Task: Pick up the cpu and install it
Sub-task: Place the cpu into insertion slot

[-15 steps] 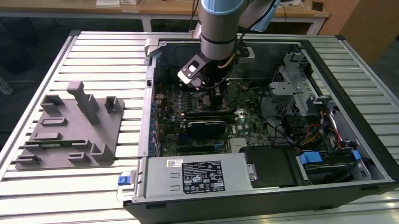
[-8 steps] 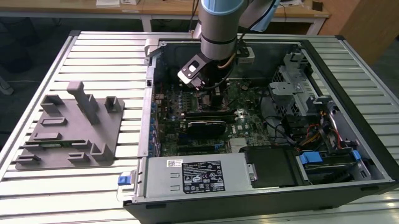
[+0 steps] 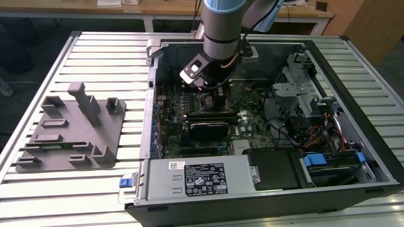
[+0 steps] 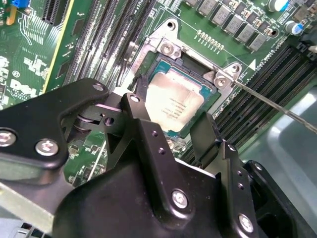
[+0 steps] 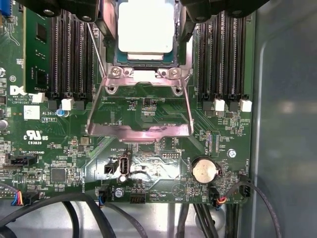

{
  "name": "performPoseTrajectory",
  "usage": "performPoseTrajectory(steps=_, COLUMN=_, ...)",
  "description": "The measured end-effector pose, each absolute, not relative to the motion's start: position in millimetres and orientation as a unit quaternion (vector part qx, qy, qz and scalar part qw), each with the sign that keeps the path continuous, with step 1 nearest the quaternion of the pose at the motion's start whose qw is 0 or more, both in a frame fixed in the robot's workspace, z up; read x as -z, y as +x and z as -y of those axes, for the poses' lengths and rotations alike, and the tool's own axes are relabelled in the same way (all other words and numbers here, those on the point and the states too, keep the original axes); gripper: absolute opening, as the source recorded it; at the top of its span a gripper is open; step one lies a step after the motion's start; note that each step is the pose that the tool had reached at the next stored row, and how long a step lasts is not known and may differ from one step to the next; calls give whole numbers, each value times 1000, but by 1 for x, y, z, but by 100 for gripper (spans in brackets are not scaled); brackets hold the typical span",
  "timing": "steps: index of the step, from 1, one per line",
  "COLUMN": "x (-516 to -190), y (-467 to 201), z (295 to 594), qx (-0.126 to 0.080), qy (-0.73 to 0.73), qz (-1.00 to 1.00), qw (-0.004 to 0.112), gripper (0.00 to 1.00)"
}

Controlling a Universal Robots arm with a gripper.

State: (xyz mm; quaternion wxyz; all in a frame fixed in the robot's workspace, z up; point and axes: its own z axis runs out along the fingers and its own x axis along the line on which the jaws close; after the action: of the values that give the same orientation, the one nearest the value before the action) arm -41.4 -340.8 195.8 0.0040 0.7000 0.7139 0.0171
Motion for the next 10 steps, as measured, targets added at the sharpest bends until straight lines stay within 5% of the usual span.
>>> performPoseTrajectory(steps=10, x=-208, y=-41, z=341, qx=-17, qy=700, qz=-714, qw=4, gripper=62)
